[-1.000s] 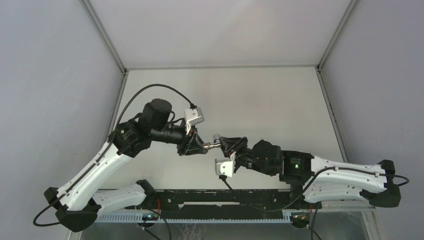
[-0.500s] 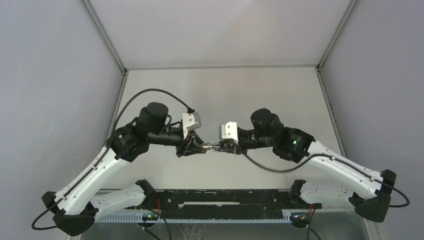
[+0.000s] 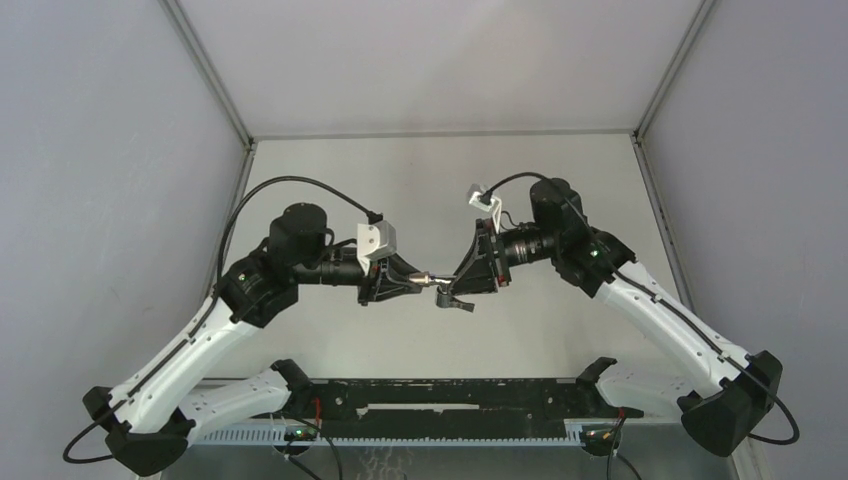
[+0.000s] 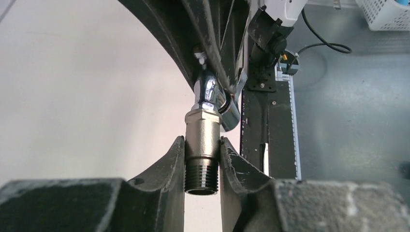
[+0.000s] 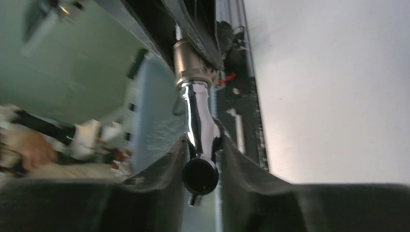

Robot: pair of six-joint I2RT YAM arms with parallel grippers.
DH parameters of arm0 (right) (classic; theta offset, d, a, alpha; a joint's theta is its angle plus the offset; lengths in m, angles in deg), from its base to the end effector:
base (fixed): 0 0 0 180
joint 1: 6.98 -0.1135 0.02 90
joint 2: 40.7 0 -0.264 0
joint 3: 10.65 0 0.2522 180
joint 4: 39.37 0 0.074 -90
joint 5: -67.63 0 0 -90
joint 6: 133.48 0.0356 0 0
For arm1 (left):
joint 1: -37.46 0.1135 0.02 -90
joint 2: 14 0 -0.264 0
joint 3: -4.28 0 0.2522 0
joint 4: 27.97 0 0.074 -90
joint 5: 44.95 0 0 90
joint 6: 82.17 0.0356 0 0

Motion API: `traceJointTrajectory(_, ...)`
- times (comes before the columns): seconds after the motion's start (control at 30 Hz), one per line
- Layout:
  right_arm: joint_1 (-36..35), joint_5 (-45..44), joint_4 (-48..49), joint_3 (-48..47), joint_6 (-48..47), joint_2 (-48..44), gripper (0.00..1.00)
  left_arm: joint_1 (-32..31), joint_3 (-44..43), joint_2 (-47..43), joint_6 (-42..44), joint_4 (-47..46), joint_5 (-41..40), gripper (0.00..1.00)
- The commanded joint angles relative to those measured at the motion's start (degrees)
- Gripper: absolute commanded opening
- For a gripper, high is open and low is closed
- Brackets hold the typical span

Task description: Install the water faucets

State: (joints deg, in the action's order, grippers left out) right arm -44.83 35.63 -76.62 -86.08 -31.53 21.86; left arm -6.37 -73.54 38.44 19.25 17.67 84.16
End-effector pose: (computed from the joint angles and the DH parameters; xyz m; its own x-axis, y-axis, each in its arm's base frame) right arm 0.1621 0.1642 0.3656 -0.5125 -0.2593 -0.8186 -0.8473 -0.0019 0.5311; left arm 0.1159 -0.1424 0.3957 -0.0539 0.2647 -0.9628 0.9946 0.0995 -0.0284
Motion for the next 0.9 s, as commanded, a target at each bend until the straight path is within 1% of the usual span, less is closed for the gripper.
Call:
traceJointTrajectory(0.0, 1.79, 12.45, 9.54, -3.72, 16.40, -1.27, 0.56, 2.45, 2.03, 1.38, 0.59, -2.02, -4.35, 0.00)
traceJointTrajectory(0.03, 2.25, 11.91, 9.39, -3.73, 16.59, -1.47, 0.67, 2.92, 2.18, 1.49, -0.33, -2.67, -3.47, 0.00)
traceJointTrajectory(0.07, 2.68, 11.58, 9.09, -3.76, 16.62, -1.79, 0.72, 3.40, 2.32, 1.52, -1.15, -3.27, -2.57, 0.00)
traceJointTrajectory(0.1, 3.25, 10.61, 8.58, -3.73, 16.49, -2.16, 0.80, 3.84, 2.28, 1.52, -2.01, -3.78, -1.60, 0.00)
traceJointTrajectory(0.13, 3.96, 9.17, 7.55, -3.74, 16.38, -2.57, 0.86, 4.41, 2.22, 1.48, -2.73, -4.05, -0.71, 0.00)
traceJointTrajectory(0.23, 6.59, 5.88, 6.59, -3.24, 16.83, -3.75, 0.98, 5.35, 1.82, 1.13, -4.64, -4.86, 0.91, 0.00)
traceJointTrajectory(0.27, 7.57, 4.69, 6.77, -2.73, 17.18, -4.11, 0.99, 5.64, 1.76, 0.82, -5.83, -5.47, 1.42, 0.00)
traceJointTrajectory(0.37, 9.74, -0.09, 9.30, -0.06, 18.77, -5.26, 1.00, 6.57, 1.67, 0.38, -8.92, -7.38, 3.29, 0.00)
traceJointTrajectory(0.47, 10.03, -1.61, 17.77, 4.69, 22.19, -6.83, 1.00, 6.83, 1.26, 0.40, -10.62, -7.70, 3.94, 0.00)
traceJointTrajectory(0.57, 9.05, -3.03, 24.35, 7.65, 25.78, -6.94, 1.00, 6.97, 1.12, 0.34, -10.98, -7.83, 4.20, 0.00)
traceJointTrajectory(0.73, 5.87, -3.57, 29.72, 8.54, 27.40, -4.03, 1.00, 6.95, 2.13, -0.22, -10.98, -9.86, 4.65, 0.00)
traceJointTrajectory(0.77, 5.10, -3.67, 30.96, 8.61, 27.73, -3.38, 1.00, 6.92, 2.43, -0.25, -12.04, -10.24, 4.61, 0.00)
traceJointTrajectory(0.83, 3.79, -2.88, 33.43, 8.61, 29.05, -1.69, 0.97, 6.95, 3.03, -0.50, -11.64, -10.41, 4.49, 0.00)
traceJointTrajectory(0.87, 3.35, -1.94, 35.35, 8.61, 30.19, -0.65, 0.93, 6.92, 3.39, -0.69, -11.52, -10.61, 4.24, 0.00)
